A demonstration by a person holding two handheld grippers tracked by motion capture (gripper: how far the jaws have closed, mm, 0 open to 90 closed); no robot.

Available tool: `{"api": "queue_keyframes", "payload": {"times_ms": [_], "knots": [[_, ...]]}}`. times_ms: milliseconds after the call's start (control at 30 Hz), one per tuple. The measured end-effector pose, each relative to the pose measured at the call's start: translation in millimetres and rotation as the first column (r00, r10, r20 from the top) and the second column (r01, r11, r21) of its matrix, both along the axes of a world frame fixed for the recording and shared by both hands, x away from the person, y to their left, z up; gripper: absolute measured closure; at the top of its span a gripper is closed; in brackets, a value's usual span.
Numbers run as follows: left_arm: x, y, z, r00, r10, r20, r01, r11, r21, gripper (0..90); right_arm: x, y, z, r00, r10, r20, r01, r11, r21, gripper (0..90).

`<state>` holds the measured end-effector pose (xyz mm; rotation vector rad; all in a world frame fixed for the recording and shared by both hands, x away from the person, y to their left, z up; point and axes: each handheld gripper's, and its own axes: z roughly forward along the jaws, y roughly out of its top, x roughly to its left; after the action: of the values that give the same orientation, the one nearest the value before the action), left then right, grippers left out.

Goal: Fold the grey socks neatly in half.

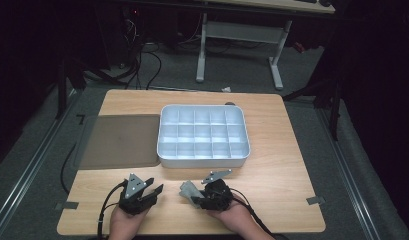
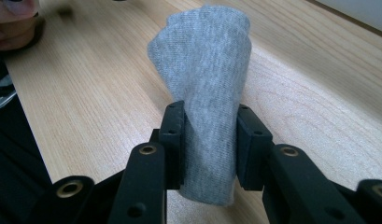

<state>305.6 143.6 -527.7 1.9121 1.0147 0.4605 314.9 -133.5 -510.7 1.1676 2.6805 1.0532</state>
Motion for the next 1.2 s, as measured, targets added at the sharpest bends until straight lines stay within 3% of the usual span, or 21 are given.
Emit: {"api": "queue_keyframes", "payload": {"times_ms": [300,800,1100,1200], "knots": [[0.1,0.0,0.2,1.0000,-0.008,0.003,0.009,1.0000,-0.005,54.0,-1.9,4.7,5.9,0.9991,0.029,0.030,-0.028,0.998,-0.049,71.3],[1.1,1.3,0.8,0.9999,-0.012,-0.007,0.012,0.9995,-0.028,47.6,0.2,-9.2,20.2,0.9984,0.020,0.054,-0.016,0.997,-0.075,71.4],[1.2,3.8,1.3,0.9999,-0.015,-0.005,0.014,0.9986,-0.050,42.8,2.5,-31.1,28.2,0.9980,-0.032,0.054,0.037,0.993,-0.108,71.4],[2.3,3.9,1.1,0.9999,-0.013,-0.007,0.013,0.9985,-0.053,41.3,3.0,-42.7,27.3,0.9964,-0.074,0.042,0.078,0.990,-0.114,71.4]]}}
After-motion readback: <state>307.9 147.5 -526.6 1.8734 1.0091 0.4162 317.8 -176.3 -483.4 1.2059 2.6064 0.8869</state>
